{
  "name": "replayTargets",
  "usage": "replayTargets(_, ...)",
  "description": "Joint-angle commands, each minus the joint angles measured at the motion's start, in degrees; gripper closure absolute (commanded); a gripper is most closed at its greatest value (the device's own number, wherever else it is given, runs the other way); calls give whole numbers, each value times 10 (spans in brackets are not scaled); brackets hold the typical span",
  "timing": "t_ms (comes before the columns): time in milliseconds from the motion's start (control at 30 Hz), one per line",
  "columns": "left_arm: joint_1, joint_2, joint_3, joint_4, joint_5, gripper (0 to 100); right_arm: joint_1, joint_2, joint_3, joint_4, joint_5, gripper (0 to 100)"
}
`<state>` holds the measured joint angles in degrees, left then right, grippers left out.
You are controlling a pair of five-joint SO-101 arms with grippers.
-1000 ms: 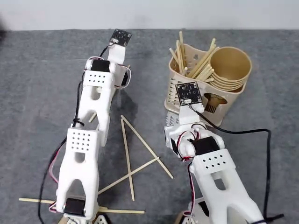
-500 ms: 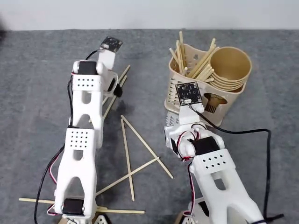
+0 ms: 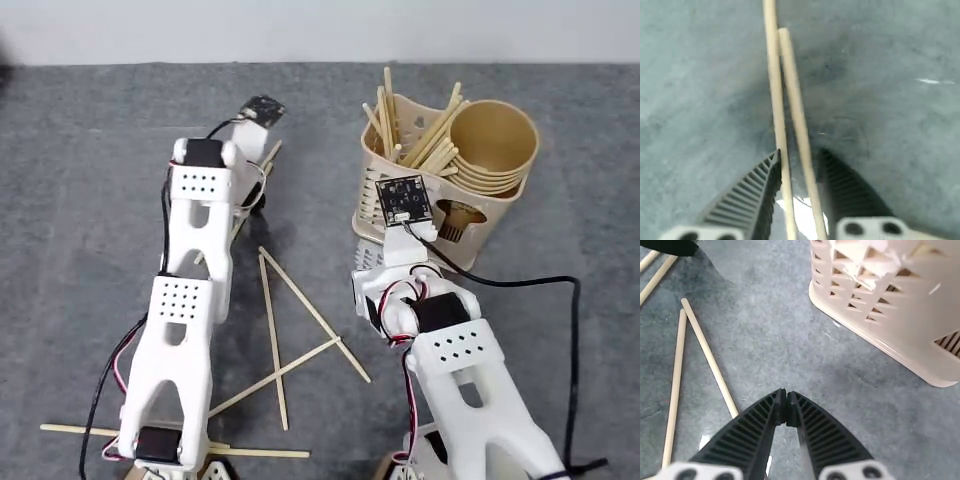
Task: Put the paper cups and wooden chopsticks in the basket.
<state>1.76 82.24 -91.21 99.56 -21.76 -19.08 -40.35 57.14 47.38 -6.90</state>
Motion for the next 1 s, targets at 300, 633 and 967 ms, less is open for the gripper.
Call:
replayTargets(300, -6, 3, 4, 11, -30, 984, 3, -14, -3, -5, -5, 990)
replayTargets(633, -23, -164, 267, 11, -59, 983, 3, -14, -3, -5, -3, 990)
replayTargets(967, -24, -331, 555, 11, -86, 983, 3, -14, -3, -5, -3, 990)
